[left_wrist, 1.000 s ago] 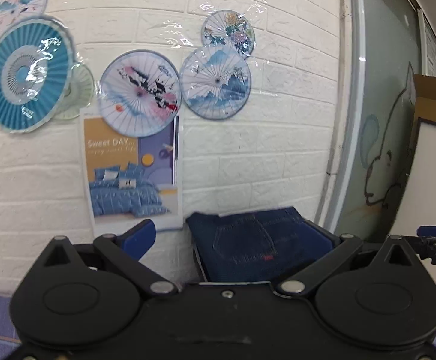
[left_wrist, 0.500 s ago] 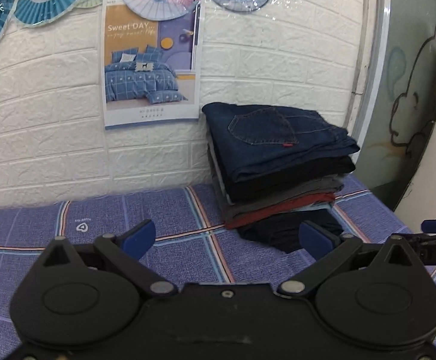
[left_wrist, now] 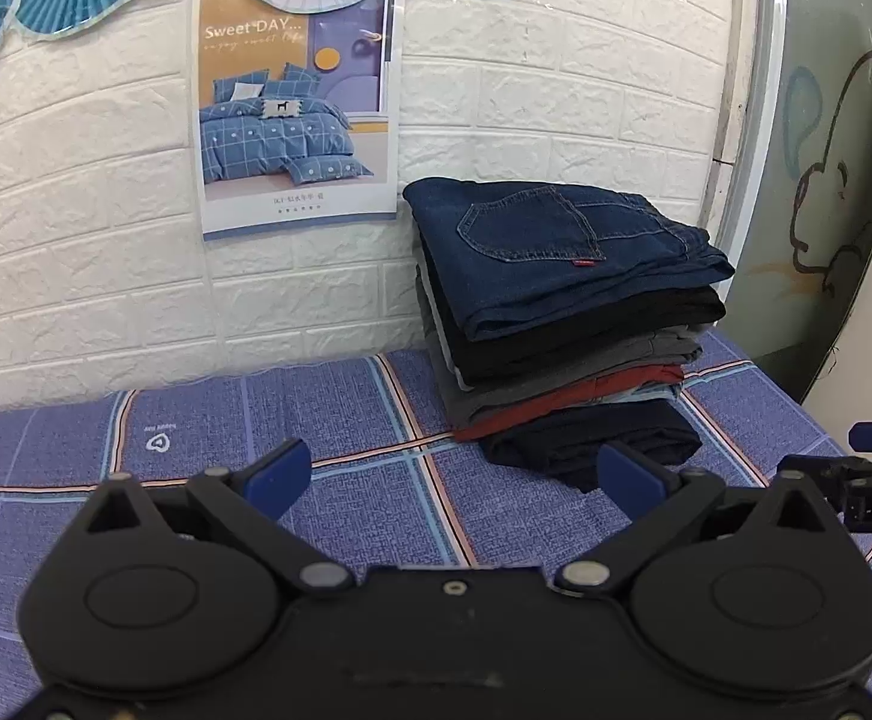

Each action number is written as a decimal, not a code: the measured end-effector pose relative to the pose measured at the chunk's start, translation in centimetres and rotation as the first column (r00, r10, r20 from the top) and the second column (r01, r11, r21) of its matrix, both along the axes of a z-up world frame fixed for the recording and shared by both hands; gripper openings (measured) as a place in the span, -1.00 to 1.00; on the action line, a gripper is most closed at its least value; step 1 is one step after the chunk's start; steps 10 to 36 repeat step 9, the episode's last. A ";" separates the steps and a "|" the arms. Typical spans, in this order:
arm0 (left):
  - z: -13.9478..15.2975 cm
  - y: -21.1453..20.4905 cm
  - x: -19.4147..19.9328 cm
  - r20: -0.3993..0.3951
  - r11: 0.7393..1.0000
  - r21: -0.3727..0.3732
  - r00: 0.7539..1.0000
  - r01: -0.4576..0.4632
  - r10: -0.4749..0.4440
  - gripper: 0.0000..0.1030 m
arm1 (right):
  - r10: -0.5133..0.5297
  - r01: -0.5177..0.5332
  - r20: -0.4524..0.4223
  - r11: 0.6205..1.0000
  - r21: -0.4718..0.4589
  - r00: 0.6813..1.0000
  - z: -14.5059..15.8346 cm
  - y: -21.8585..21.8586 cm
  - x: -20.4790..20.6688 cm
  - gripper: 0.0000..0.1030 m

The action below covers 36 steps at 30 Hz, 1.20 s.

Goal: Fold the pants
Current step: 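Open both grippers and pull them back from the stack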

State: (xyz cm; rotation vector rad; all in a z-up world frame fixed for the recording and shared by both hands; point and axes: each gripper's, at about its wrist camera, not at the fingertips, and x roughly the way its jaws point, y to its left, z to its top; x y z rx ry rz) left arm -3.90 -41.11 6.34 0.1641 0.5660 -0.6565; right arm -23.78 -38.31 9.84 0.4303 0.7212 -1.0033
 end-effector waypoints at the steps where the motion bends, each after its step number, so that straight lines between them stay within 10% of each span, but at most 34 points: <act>1: 0.0 0.0 0.1 -0.002 1.000 0.004 1.000 -0.008 0.008 1.00 | 0.003 -0.003 -0.001 1.000 0.002 1.000 -0.1 0.0 0.1 1.00; 36: 0.0 0.1 0.5 -0.026 1.000 -0.002 0.999 -0.020 0.020 1.00 | 0.020 -0.020 -0.011 1.000 0.000 1.000 0.0 0.3 0.8 1.00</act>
